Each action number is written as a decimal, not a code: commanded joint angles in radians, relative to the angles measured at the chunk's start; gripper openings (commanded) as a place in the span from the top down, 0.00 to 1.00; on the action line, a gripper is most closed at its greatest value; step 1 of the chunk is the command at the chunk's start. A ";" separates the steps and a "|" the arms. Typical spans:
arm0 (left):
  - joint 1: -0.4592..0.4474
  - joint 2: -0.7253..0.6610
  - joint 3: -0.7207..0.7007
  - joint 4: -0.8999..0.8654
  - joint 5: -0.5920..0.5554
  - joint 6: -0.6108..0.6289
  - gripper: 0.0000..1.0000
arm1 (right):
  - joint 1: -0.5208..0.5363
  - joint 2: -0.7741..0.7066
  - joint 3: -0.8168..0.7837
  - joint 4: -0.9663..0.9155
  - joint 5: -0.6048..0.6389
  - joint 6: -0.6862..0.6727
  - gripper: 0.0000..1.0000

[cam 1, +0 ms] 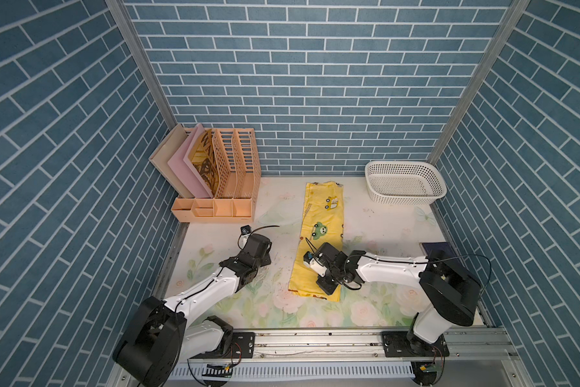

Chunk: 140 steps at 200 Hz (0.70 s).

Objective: Roll up the pillowcase
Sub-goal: Adjust the pillowcase at the center of the board, then roll the pillowcase at the center of the board.

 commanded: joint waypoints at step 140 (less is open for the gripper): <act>0.002 -0.227 -0.094 0.007 0.049 -0.049 1.00 | 0.480 0.078 -0.108 0.118 0.642 -0.136 0.37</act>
